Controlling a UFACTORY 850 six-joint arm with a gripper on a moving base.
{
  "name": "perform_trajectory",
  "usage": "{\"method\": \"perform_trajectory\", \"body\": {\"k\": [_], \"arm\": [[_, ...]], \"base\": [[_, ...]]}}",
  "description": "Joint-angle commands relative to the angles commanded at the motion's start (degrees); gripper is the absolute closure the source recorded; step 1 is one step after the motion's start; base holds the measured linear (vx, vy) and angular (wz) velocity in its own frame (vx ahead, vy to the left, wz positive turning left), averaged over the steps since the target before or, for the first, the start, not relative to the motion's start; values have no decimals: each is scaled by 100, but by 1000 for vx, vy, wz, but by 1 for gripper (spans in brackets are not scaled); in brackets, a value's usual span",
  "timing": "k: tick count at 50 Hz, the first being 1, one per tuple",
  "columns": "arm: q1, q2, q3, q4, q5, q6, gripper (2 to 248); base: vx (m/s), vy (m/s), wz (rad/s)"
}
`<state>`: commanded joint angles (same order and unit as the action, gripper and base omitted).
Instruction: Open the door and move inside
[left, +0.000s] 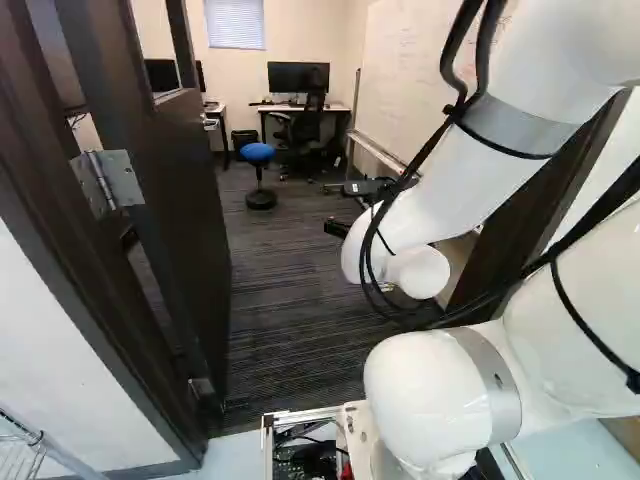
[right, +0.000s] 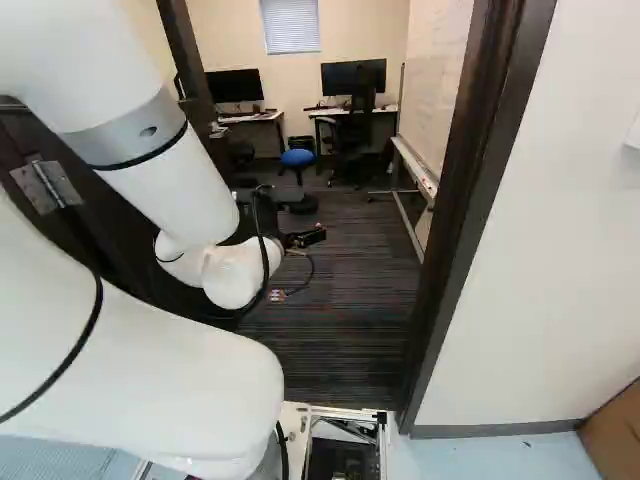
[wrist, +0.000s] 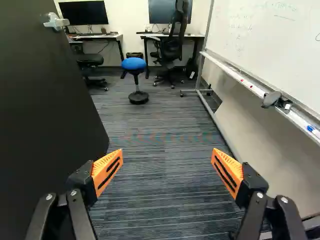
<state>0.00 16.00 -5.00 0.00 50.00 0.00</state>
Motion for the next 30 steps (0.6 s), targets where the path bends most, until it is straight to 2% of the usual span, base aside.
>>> {"method": "perform_trajectory", "body": {"k": [30], "arm": [[0, 0, 0, 0, 0, 0, 3]], "base": [[145, 36, -15]]}}
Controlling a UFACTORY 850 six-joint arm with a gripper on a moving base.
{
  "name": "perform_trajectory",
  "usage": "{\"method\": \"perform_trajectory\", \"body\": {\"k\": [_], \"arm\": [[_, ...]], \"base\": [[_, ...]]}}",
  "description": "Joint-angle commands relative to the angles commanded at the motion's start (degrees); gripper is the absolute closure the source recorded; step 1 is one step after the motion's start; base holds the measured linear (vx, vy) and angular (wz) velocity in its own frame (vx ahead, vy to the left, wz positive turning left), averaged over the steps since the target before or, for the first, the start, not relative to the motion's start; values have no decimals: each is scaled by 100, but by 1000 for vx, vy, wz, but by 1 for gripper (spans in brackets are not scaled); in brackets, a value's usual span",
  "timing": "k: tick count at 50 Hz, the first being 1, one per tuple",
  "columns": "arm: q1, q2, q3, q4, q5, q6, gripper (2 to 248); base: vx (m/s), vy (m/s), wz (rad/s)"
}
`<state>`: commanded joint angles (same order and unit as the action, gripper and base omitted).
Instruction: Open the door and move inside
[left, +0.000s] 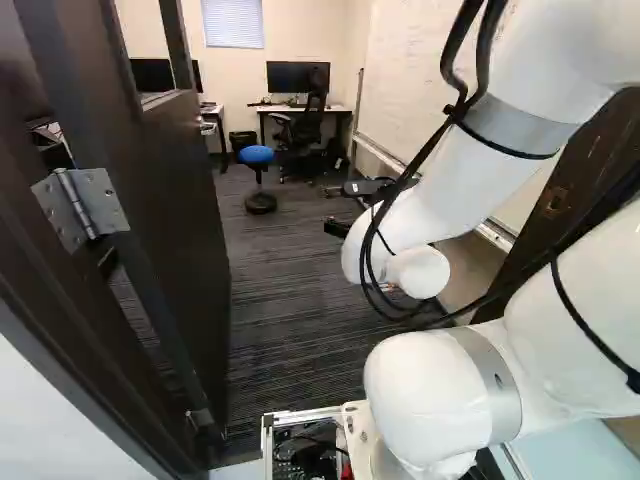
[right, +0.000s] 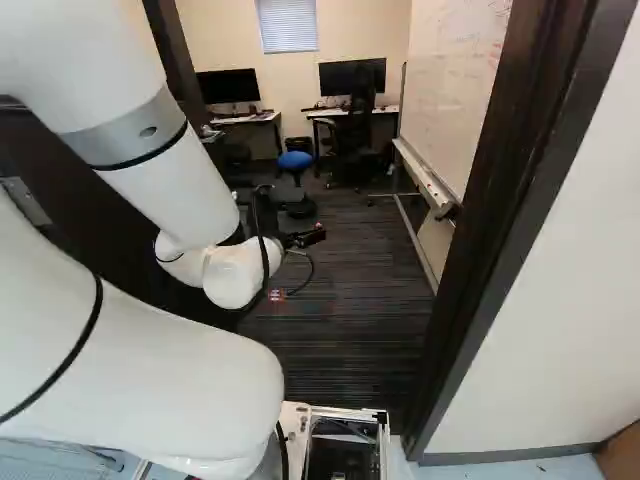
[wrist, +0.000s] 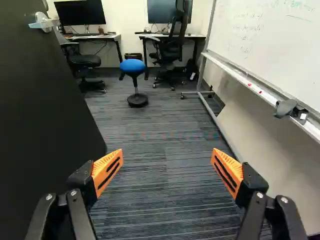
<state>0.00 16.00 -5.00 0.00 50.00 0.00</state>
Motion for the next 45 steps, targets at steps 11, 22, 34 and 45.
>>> {"method": "perform_trajectory", "body": {"k": [11, 22, 34, 45], "arm": [[0, 0, 0, 0, 0, 0, 3], [0, 0, 0, 0, 0, 0, 3], [0, 0, 0, 0, 0, 0, 3], [0, 0, 0, 0, 0, 0, 3]], "base": [[165, 44, -21], [168, 45, -20], [165, 42, -15], [144, 6, 4]]}}
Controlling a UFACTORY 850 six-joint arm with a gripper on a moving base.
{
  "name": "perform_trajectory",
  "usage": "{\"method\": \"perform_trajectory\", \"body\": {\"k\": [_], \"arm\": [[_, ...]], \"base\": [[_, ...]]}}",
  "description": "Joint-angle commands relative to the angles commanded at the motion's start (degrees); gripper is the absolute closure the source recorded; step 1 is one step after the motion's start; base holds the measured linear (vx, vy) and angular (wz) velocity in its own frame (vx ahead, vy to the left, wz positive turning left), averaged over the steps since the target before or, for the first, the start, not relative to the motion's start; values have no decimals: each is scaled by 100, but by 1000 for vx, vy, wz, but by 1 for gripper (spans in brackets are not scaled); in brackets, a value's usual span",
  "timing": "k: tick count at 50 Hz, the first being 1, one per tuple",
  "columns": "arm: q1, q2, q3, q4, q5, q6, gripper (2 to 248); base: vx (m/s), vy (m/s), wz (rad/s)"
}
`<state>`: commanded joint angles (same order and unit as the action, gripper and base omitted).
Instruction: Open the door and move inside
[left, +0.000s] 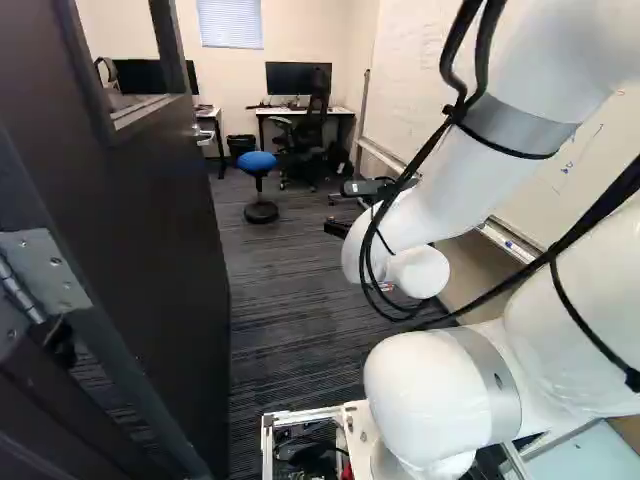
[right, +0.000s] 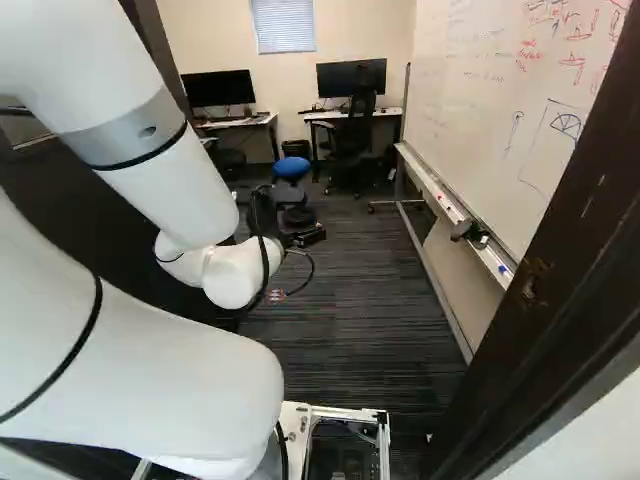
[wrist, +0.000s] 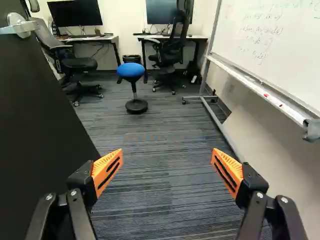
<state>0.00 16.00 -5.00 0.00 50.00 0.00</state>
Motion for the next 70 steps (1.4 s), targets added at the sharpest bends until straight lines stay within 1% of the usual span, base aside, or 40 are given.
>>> {"method": "perform_trajectory", "body": {"k": [21, 70], "arm": [[0, 0, 0, 0, 0, 0, 3], [0, 0, 0, 0, 0, 0, 3]], "base": [[117, 5, -12], [162, 5, -5]]}}
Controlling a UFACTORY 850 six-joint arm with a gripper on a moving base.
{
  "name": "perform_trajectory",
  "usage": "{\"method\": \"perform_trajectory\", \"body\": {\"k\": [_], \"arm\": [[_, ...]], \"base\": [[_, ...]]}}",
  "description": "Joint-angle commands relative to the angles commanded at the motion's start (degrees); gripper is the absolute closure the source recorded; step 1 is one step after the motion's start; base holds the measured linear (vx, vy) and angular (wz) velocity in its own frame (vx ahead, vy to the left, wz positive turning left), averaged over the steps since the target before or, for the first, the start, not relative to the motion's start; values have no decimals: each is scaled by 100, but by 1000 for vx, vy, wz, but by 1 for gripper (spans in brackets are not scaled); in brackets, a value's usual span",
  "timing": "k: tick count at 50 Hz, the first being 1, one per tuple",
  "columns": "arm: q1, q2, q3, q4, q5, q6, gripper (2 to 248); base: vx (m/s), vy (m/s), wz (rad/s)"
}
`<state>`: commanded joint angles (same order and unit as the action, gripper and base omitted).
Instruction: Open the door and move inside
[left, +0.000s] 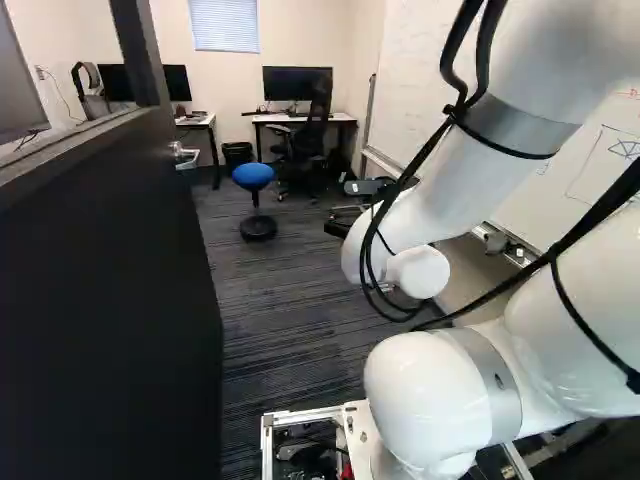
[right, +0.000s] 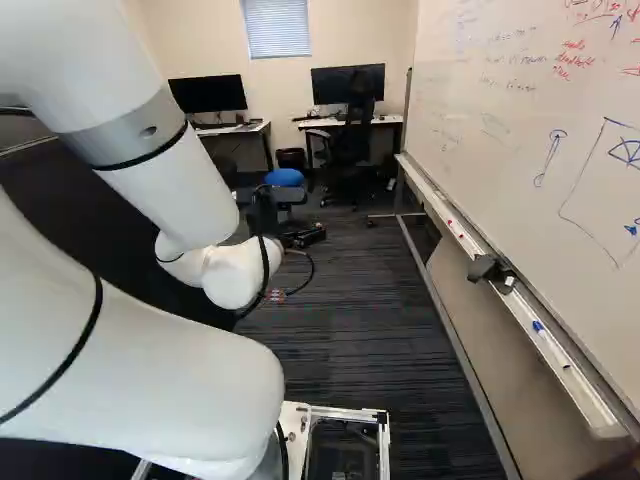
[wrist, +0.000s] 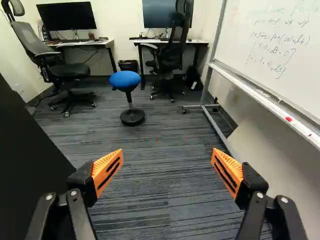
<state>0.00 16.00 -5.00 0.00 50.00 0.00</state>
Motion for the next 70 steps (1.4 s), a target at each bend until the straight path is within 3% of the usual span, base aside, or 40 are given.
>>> {"method": "perform_trajectory", "body": {"k": [70], "arm": [[0, 0, 0, 0, 0, 0, 3]], "base": [[162, 4, -3]]}}
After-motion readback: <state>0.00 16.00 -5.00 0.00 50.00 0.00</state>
